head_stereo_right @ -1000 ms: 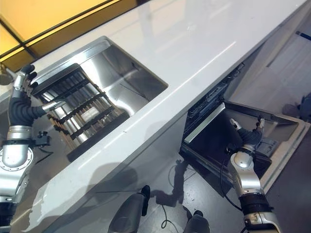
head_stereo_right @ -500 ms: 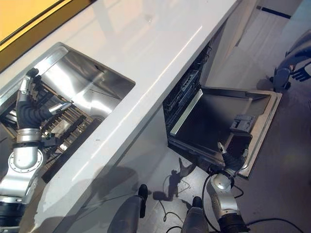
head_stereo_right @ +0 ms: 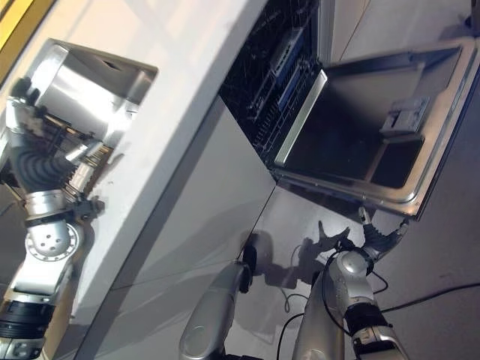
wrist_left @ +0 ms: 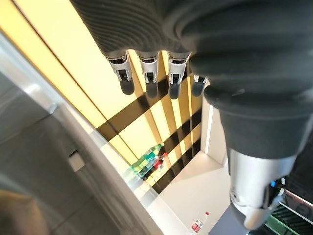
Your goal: Pick up plates and place into dishwasher.
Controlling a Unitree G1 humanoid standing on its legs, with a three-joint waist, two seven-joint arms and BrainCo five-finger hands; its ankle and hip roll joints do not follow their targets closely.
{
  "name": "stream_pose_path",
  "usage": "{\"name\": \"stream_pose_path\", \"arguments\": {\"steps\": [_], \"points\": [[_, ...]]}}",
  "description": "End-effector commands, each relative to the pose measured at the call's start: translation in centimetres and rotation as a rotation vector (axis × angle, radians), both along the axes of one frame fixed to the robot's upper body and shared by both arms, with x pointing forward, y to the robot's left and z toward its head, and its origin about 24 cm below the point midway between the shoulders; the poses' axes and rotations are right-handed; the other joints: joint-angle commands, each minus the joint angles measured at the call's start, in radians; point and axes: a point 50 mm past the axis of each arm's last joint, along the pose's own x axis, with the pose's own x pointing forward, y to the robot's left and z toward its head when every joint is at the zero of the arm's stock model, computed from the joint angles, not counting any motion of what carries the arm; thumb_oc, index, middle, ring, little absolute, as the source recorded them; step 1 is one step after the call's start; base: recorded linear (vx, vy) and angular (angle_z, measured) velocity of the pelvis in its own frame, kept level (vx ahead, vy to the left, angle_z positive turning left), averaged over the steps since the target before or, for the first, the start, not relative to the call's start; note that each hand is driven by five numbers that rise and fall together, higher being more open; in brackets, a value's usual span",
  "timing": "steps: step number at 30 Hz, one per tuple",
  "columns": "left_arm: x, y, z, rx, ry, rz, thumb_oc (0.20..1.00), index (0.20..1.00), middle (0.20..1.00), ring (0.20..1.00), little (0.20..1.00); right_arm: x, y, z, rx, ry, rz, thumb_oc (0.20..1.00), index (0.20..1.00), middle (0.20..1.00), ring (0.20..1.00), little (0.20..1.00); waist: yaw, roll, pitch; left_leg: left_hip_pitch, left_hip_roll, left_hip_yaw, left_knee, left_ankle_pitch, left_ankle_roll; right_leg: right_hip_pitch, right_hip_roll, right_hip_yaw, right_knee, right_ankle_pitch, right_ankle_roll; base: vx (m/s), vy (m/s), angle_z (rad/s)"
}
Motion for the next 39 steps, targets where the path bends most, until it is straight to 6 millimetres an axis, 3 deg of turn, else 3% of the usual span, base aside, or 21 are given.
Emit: {"name": "stream_pose_path", "arguments": {"steps": [1,7,12,14,16,19,23,30,32,33,34,35,36,39], "points": [[0.6,-2.4,-2.7,-0.073,0.058,-0.075,1.000,1.000,1.000,1.000,1.000,0.3,-0.7,2.2,0.046,-0.160,-0.176,1.000,1.000,1.000,1.000,1.000,-0.026,0.004,0.077,-0.116,-0.022,-0.054,0.047,0.049,0.033,-0.076,0.009,-0.029,0.191,-0.057,-0.080,0.07,0.086,-0.07],[0.5,-3.1,-3.8,-0.106,0.061,-0.098,1.000,1.000,1.000,1.000,1.000,-0.3,-2.6,3.0,0.100,-0.229,-0.375,1.000,1.000,1.000,1.000,1.000,-0.054,0.046,0.077,-0.206,-0.052,-0.040,0.156,-0.015,0.055,-0.196,0.022,0.024,0.273,-0.074,-0.090,0.09,0.164,-0.08],[0.3,-3.3,-3.9,-0.131,0.057,-0.106,1.000,1.000,1.000,1.000,1.000,0.9,-4.3,5.2,0.128,-0.337,-0.361,1.000,1.000,1.000,1.000,1.000,-0.061,0.079,0.077,-0.289,-0.086,-0.027,0.260,-0.057,0.064,-0.283,0.037,0.057,0.347,-0.093,-0.106,0.06,0.114,-0.09],[0.3,-3.2,-4.1,-0.132,0.068,-0.107,1.000,1.000,1.000,1.000,1.000,1.8,-4.6,7.0,0.114,-0.404,-0.354,1.000,1.000,1.000,1.000,1.000,-0.059,0.089,0.077,-0.316,-0.097,-0.026,0.297,-0.074,0.065,-0.311,0.042,0.063,0.375,-0.103,-0.112,0.04,0.045,-0.07],[0.2,-3.2,-4.5,-0.137,0.082,-0.103,1.000,1.000,1.000,1.000,1.000,2.5,-5.4,10.6,0.056,-0.562,-0.373,1.000,1.000,1.000,1.000,1.000,-0.057,0.109,0.077,-0.342,-0.110,-0.022,0.324,-0.089,0.071,-0.347,0.050,0.074,0.407,-0.116,-0.118,0.04,0.077,-0.15],[0.0,-3.3,-4.8,-0.143,0.087,-0.097,1.000,1.000,1.000,1.000,1.000,3.2,-6.7,13.8,0.030,-0.678,-0.322,1.000,1.000,1.000,1.000,1.000,-0.057,0.139,0.077,-0.376,-0.132,-0.015,0.345,-0.091,0.071,-0.390,0.061,0.094,0.439,-0.124,-0.122,0.04,0.097,-0.10],[-0.2,-3.2,-4.7,-0.147,0.091,-0.103,1.000,1.000,1.000,1.000,1.000,4.3,-7.7,18.0,-0.061,-0.736,-0.210,1.000,1.000,1.000,1.000,1.000,-0.050,0.175,0.077,-0.396,-0.161,-0.006,0.365,-0.096,0.073,-0.422,0.060,0.114,0.454,-0.123,-0.125,0.03,0.068,0.05],[0.0,-3.2,-4.5,-0.149,0.093,-0.106,1.000,1.000,1.000,1.000,1.000,4.2,-10.4,22.4,-0.061,-0.873,-0.171,1.000,1.000,1.000,1.000,1.000,-0.030,0.200,0.077,-0.431,-0.190,-0.003,0.397,-0.110,0.077,-0.466,0.048,0.118,0.480,-0.134,-0.129,0.00,-0.003,-0.01],[0.1,-3.2,-4.0,-0.139,0.095,-0.123,1.000,1.000,1.000,1.000,1.000,5.0,-9.7,24.8,-0.097,-0.919,-0.016,1.000,1.000,1.000,1.000,1.000,-0.021,0.202,0.077,-0.451,-0.208,-0.010,0.418,-0.113,0.078,-0.484,0.052,0.119,0.499,-0.139,-0.133,0.04,-0.073,0.09],[0.2,-3.2,-3.8,-0.135,0.092,-0.132,1.000,1.000,1.000,1.000,1.000,5.7,-8.8,25.6,-0.135,-0.924,0.094,1.000,1.000,1.000,1.000,1.000,-0.017,0.201,0.077,-0.448,-0.218,-0.013,0.439,-0.144,0.080,-0.478,0.055,0.122,0.521,-0.173,-0.135,0.06,-0.090,0.12],[0.1,-3.1,-3.4,-0.126,0.087,-0.141,1.000,1.000,1.000,1.000,1.000,6.4,-7.5,26.6,-0.192,-0.931,0.244,1.000,1.000,1.000,1.000,1.000,-0.012,0.198,0.077,-0.459,-0.227,-0.016,0.442,-0.138,0.081,-0.488,0.058,0.122,0.519,-0.165,-0.137,-0.02,-0.085,0.07],[0.1,-2.9,-3.3,-0.121,0.084,-0.145,1.000,1.000,1.000,1.000,1.000,6.9,-6.5,26.8,-0.236,-0.917,0.351,1.000,1.000,1.000,1.000,1.000,-0.013,0.195,0.077,-0.476,-0.228,-0.017,0.434,-0.113,0.079,-0.506,0.057,0.117,0.507,-0.136,-0.137,-0.02,-0.069,0.00],[0.1,-2.8,-3.3,-0.119,0.083,-0.145,1.000,1.000,1.000,1.000,1.000,7.0,-6.0,26.8,-0.249,-0.915,0.394,1.000,1.000,1.000,1.000,1.000,-0.014,0.191,0.077,-0.467,-0.229,-0.017,0.446,-0.141,0.081,-0.496,0.059,0.119,0.521,-0.167,-0.137,-0.02,-0.043,-0.04],[0.1,-2.5,-2.6,-0.106,0.067,-0.138,1.000,1.000,1.000,1.000,1.000,8.2,-2.6,26.1,-0.319,-0.855,0.730,1.000,1.000,1.000,1.000,1.000,-0.018,0.171,0.077,-0.474,-0.224,-0.018,0.428,-0.129,0.085,-0.501,0.057,0.107,0.503,-0.155,-0.132,0.01,-0.058,-0.10]]}}
